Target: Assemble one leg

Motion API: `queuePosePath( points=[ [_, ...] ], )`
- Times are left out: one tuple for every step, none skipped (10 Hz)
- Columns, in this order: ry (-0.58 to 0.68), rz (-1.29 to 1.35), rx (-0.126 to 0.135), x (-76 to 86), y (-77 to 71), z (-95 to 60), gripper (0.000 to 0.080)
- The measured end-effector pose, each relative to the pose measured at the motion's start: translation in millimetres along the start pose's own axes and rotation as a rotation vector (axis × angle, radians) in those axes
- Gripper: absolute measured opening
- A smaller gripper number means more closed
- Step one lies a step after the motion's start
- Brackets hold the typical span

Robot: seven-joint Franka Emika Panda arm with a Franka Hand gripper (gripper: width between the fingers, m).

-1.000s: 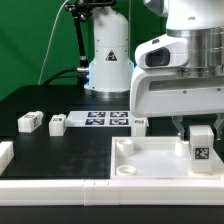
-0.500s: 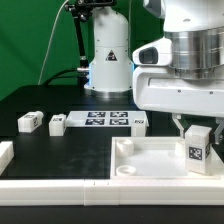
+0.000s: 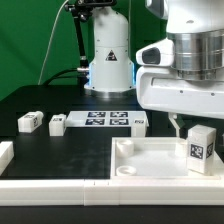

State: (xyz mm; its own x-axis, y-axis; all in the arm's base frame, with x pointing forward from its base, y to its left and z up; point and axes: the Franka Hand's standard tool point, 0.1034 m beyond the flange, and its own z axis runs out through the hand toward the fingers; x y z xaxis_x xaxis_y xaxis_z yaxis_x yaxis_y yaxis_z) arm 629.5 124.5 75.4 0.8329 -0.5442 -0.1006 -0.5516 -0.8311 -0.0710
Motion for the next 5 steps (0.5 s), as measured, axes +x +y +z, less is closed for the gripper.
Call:
queuePosePath(
  points=[
    [0.005, -0.152, -0.013, 0.2, -0.8, -0.3, 0.0631],
    [0.006, -0.274, -0.017, 0.7, -0.5, -0.2, 0.0631],
    [0.003, -0.367, -0.018, 2.3, 1.1, 0.1, 0.0644],
    [-0.004, -0.502, -0.022, 5.3, 3.2, -0.3, 0.0644],
    [-0.002, -0.592, -0.023, 6.1, 2.8, -0.9, 0.0649]
  ],
)
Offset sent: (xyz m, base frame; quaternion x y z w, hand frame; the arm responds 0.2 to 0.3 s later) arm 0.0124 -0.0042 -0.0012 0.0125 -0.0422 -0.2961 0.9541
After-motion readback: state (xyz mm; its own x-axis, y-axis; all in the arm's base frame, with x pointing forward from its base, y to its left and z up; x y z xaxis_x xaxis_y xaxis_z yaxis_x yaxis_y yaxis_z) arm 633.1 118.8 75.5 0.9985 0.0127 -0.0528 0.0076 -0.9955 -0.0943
